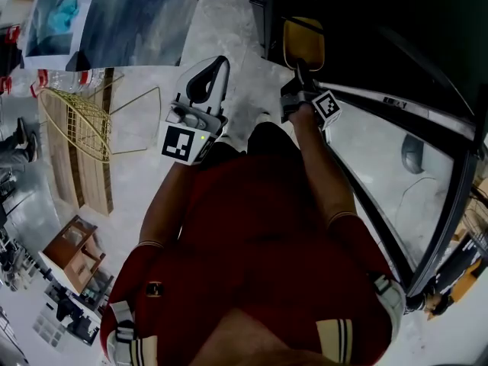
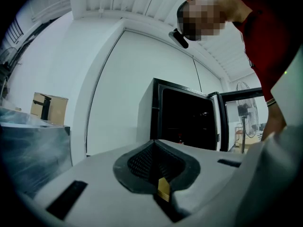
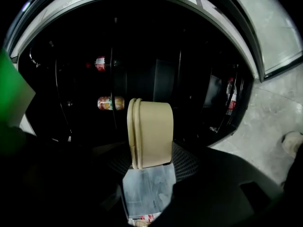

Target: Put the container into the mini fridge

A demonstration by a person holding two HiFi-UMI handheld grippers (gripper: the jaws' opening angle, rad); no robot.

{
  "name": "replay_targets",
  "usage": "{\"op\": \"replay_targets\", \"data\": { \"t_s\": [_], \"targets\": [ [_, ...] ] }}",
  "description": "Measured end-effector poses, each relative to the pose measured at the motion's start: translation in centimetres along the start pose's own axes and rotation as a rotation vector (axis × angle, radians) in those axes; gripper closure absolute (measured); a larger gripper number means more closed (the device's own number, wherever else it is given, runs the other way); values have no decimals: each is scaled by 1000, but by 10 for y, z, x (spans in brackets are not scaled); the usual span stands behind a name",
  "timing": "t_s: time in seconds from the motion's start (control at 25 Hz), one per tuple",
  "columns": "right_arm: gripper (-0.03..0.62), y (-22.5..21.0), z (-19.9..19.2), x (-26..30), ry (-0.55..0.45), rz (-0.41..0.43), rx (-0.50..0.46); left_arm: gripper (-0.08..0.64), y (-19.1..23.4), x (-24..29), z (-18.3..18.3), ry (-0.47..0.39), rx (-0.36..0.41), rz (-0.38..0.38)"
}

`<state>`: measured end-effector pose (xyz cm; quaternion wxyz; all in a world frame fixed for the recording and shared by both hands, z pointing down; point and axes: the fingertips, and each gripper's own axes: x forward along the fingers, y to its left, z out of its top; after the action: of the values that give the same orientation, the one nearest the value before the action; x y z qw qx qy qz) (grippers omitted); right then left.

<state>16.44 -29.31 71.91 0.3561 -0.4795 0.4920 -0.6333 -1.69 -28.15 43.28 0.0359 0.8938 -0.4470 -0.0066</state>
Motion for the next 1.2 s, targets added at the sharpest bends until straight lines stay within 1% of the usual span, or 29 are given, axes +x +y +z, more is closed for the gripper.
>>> {"op": "replay_targets", "data": {
  "t_s": [0.2,0.44,0.52,0.6,0.92,1.2],
  "targets": [
    [351,-14,7,10,-10,2,13,554,3,1,-11,-12,1,0],
    [350,-22,14,25,-18,12,48,554,5,3,-23,21,8,20],
    [350,-23,15,31,-25,16,59,553,5,4,-19,-8,9,13],
    [348,-22,16,36,-30,23,50,554,6,3,-19,-23,11,12],
    [348,-21,21,58,-39,41,14,554,13,5,-26,8,27,30],
    [350,-19,18,69,-30,29,6,554,17,1,-31,23,25,39]
  ]
}}
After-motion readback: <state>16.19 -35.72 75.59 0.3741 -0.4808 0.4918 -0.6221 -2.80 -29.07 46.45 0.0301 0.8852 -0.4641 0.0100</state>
